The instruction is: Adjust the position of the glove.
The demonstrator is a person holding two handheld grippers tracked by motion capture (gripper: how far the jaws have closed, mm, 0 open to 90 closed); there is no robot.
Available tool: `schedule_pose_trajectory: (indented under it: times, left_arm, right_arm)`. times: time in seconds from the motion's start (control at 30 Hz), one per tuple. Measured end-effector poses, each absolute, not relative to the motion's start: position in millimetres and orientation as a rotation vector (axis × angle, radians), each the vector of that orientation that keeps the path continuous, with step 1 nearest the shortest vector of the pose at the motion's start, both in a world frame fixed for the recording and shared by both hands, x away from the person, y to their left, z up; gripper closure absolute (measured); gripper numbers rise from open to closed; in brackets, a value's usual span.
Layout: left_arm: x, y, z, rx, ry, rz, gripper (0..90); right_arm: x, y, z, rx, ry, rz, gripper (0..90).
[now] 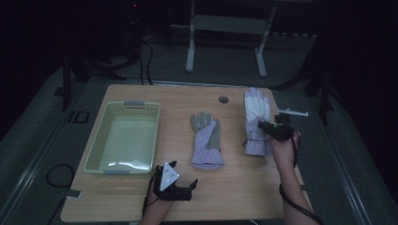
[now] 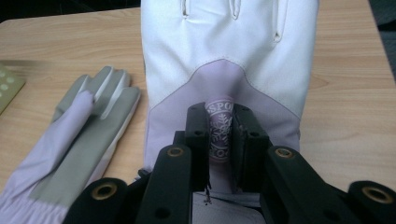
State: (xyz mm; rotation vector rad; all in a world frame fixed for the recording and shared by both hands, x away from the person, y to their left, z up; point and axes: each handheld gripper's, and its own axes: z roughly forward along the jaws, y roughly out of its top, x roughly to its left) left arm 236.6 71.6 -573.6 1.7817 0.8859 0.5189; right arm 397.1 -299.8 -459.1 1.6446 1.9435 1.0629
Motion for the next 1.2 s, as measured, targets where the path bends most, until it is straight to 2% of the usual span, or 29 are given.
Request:
schedule_pose_trajectory:
  times: [0.3, 0.53, 0.8, 1.2]
  left_arm:
    - [236.1, 71.7, -573.6, 1.778, 0.888, 0.524, 0.5]
    - [236.2, 71.4, -573.5, 1.783, 0.887, 0.525, 0.5]
    - [236.1, 71.3, -573.5, 1.783, 0.887, 0.526, 0.5]
    - [236.0, 71.9, -573.6, 1.777, 0.889, 0.522, 0.5]
  right_arm:
    - [351.1, -294.0, -443.7, 1.685, 1.814, 1.084, 77.9]
    - [333.0, -289.8, -458.9, 1.682, 1.834, 1.079, 77.5]
    - [349.1, -283.8, -493.6, 1.748, 1.879, 0.987, 77.0]
    - [381.6, -271.6, -518.2, 1.795, 1.935, 0.877, 76.0]
